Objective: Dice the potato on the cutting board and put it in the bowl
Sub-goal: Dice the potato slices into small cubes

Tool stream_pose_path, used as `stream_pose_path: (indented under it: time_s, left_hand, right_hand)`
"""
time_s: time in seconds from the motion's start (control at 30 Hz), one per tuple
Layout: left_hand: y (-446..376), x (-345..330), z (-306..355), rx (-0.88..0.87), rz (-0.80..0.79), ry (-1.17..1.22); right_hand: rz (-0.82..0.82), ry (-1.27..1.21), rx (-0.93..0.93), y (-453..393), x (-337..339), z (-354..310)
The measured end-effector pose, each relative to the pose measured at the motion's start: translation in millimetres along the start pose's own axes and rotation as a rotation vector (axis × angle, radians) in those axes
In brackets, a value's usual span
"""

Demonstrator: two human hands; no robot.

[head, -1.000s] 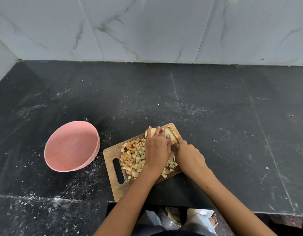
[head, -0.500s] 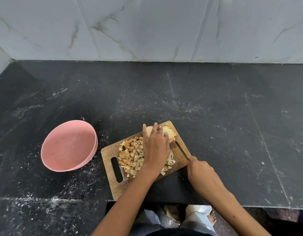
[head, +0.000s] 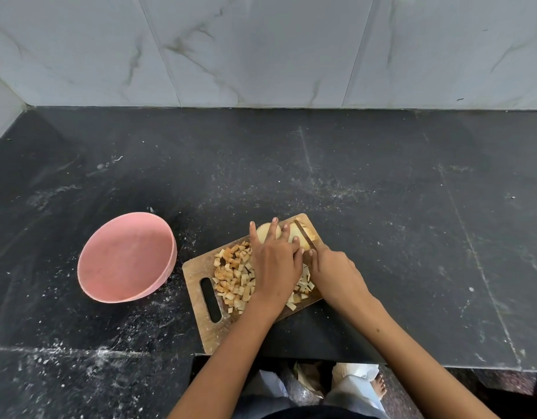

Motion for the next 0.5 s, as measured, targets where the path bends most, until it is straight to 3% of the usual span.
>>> stream_pose_path:
  time_s: [0.5]
  left_hand:
    - [-5, 2, -2, 0.075, -0.043, -0.053]
  right_hand:
    - [-0.01, 0.079, -0.08, -8, -12, -4]
Point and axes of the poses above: each hand's wrist, its own y-axis away from the middle knuckle, its own x-axis out of the back of the hand, z = x × y, the point moved 8 cm from there along -y, towards the middle knuckle, and after that the axes turned 7 degrees about -x, right-handed, at the moved point
